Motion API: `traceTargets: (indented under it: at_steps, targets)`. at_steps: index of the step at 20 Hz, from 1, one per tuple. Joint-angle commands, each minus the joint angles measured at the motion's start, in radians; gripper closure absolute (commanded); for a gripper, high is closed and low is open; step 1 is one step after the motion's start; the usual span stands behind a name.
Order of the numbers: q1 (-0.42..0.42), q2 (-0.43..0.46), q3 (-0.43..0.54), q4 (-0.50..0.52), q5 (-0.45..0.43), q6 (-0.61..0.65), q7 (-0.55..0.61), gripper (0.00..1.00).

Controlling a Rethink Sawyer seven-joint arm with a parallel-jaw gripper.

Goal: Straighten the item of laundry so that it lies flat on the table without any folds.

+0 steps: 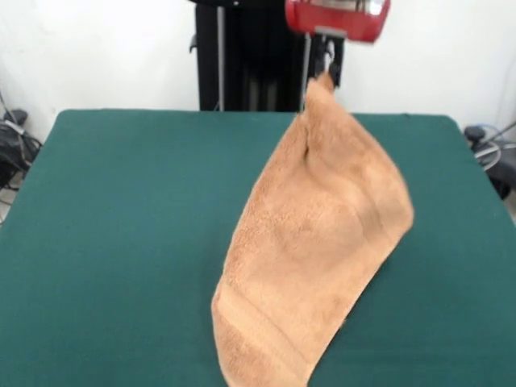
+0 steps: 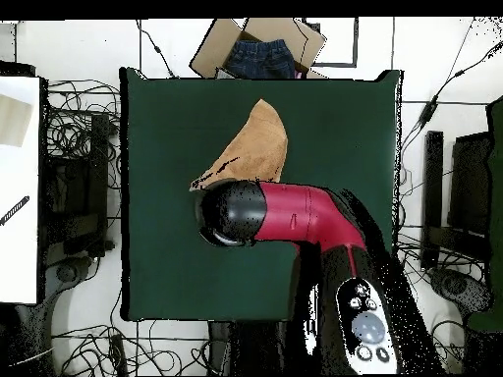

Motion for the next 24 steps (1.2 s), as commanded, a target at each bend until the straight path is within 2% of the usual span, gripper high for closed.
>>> traceTargets:
  at_steps: [1, 7, 20, 24]
  targets:
    - [0.002, -0.145, 0.059, 0.045, 0.080, 0.129, -0.022, 1.00]
    - [0.003, -0.176, 0.048, 0.068, 0.099, 0.118, -0.023, 1.00]
    - [0.005, -0.136, 0.044, 0.137, 0.097, -0.033, -0.001, 1.00]
    - [-0.029, -0.154, 0.053, 0.129, 0.112, 0.019, -0.055, 1.00]
